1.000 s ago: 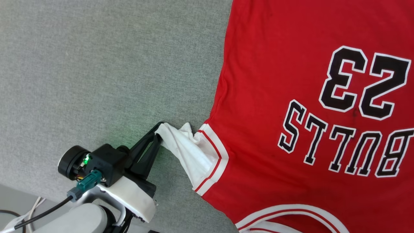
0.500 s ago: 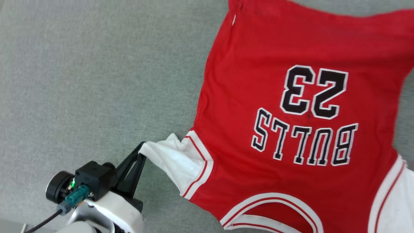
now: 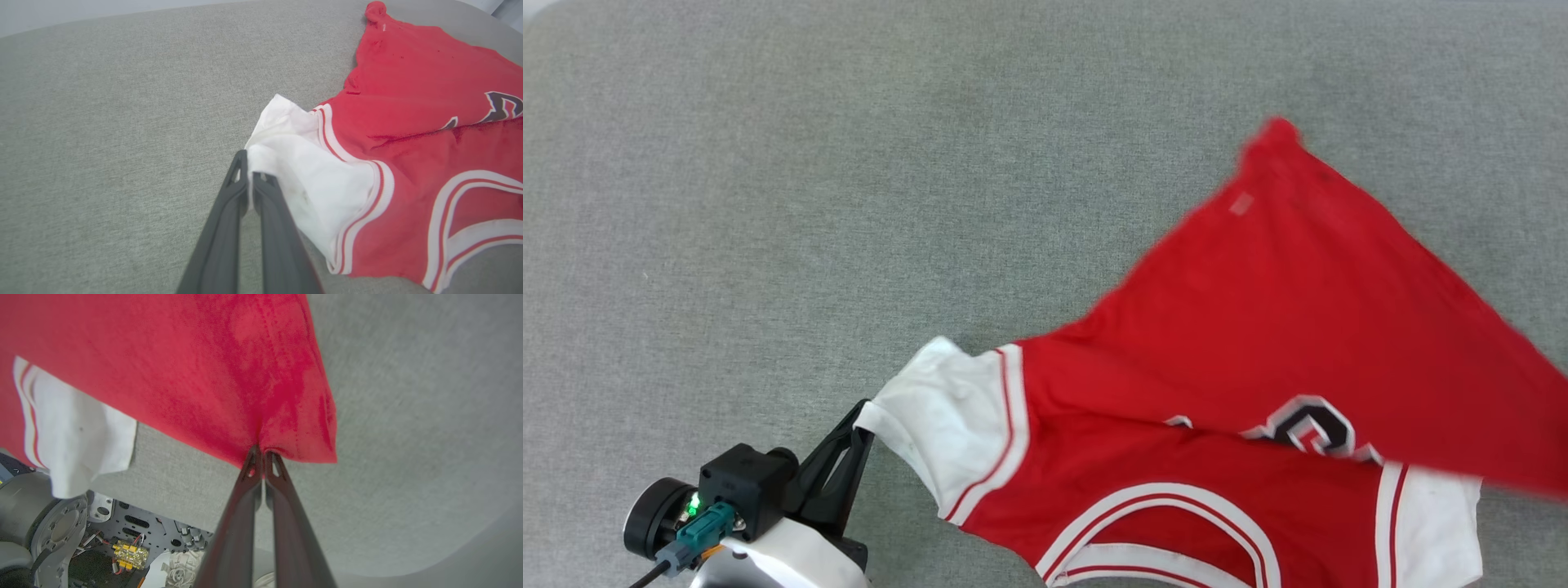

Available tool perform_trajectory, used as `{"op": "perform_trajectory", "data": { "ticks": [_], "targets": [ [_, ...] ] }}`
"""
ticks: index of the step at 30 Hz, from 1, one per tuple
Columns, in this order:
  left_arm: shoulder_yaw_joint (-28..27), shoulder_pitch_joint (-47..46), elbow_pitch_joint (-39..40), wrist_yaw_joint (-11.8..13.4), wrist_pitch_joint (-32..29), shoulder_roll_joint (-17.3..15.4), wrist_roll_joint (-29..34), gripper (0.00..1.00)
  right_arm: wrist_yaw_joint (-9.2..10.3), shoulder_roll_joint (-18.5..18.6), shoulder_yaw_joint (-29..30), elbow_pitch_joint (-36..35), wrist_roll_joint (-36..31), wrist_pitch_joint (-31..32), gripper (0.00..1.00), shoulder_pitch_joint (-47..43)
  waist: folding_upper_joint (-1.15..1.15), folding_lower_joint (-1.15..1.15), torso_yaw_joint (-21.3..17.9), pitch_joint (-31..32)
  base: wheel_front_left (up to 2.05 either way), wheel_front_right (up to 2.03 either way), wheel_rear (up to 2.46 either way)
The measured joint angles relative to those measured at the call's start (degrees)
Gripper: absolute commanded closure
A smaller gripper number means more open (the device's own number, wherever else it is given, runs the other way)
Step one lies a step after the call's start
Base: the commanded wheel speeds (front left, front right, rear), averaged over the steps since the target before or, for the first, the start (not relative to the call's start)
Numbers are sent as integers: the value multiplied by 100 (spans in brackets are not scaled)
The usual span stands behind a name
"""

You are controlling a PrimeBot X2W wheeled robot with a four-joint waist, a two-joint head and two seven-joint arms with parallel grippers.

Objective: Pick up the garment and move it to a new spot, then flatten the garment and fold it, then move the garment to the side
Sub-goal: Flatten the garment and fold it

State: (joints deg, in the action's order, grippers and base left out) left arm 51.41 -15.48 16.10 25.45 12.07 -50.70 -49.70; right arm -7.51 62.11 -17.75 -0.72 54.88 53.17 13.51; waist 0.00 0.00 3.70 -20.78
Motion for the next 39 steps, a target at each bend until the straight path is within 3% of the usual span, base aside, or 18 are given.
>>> {"op": "perform_trajectory", "data": {
  "ticks": [4,8,9,10,14,20,23,27,29,34,39],
  "targets": [
    [2,3,23,-8,14,-24,-15,100,0,-210,208,159,175,-309,100,-1304,0,0,-14,2,0,0,0],
    [19,1,22,-4,-33,-77,22,100,0,-385,467,80,214,-467,100,-1945,0,0,-2,-6,0,0,0],
    [15,0,24,4,-34,-82,30,100,0,-445,542,44,209,-474,67,-2025,0,0,-8,-2,0,0,0],
    [15,-1,30,16,-37,-83,29,100,0,-453,614,-38,144,-486,0,-2061,0,0,-17,4,0,0,0],
    [21,1,59,32,-71,-91,29,100,0,-478,1127,-369,3,-489,0,-1946,0,0,-43,45,0,0,0],
    [57,-42,88,16,-81,42,59,100,0,-185,1891,-983,-103,-162,0,-1052,0,0,47,1,0,0,0],
    [112,-143,63,-34,-108,111,113,100,0,-80,1873,-1181,-131,167,0,-383,0,0,119,-60,0,0,0],
    [143,-286,20,-112,-135,201,167,100,0,-100,1407,-1240,-339,716,0,654,0,0,230,-180,0,0,0],
    [164,-362,-9,-154,-143,261,211,100,0,-289,1048,-1203,-513,1043,0,1190,0,0,291,-259,0,0,0],
    [225,-569,-84,-277,-182,432,276,100,0,-1189,209,-578,-1226,1752,0,2558,0,0,464,-477,0,0,0],
    [243,-755,-167,-377,-183,572,357,100,0,-1844,-391,321,-1695,1953,0,3434,0,0,633,-737,0,0,0]
  ]
}}
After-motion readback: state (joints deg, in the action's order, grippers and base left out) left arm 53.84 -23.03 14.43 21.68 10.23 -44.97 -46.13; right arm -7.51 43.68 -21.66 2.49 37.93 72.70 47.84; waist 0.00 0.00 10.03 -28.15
